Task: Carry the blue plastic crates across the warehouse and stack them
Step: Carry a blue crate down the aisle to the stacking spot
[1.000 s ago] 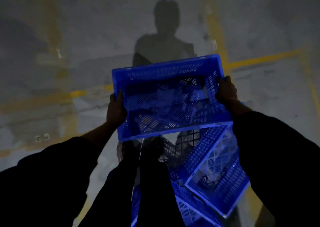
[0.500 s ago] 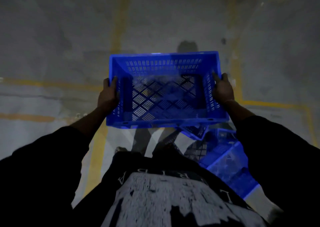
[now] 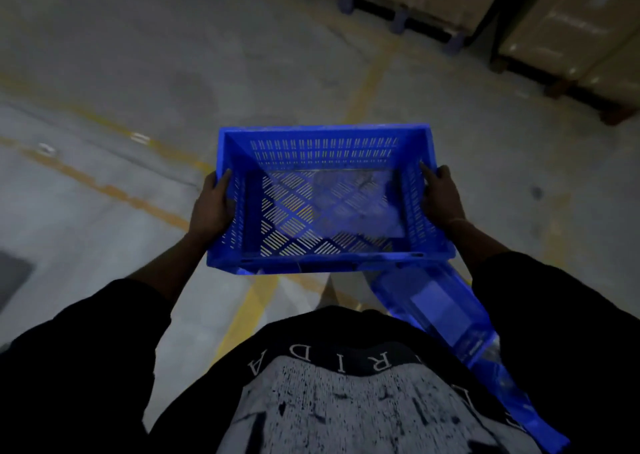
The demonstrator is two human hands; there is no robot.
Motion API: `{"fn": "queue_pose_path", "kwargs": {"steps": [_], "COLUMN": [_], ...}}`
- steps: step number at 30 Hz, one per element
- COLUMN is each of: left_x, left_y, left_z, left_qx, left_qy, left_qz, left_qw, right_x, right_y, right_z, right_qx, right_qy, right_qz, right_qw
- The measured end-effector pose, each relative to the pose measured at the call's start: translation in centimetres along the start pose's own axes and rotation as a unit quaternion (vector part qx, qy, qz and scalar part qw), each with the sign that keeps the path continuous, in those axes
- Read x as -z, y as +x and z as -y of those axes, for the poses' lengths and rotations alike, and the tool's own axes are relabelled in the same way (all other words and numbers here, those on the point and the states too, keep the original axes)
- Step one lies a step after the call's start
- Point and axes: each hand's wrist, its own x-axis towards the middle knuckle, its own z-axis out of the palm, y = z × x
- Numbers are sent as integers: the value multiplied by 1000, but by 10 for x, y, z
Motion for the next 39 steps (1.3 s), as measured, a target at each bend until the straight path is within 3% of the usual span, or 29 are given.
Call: {"fn": "queue_pose_path", "kwargs": {"steps": [12, 23, 29, 39], "left_x": [86, 173, 214, 312], "left_y": [-10, 5, -5, -14], "left_z": [146, 249, 295, 469], "left_qx": [148, 279, 349, 423], "left_qy": [-11, -18, -21, -46], "left_qz": [-118, -237, -299, -332], "left_qw": [982, 930, 888, 842], "right_x": [-56, -120, -151, -258], "right_y": [162, 323, 364, 381], "right_z": [201, 446, 585, 821], "right_qx": [220, 364, 443, 487], "right_qy": [22, 22, 49, 61], "right_qz": [20, 89, 112, 125], "right_qw": [975, 927, 888, 863]}}
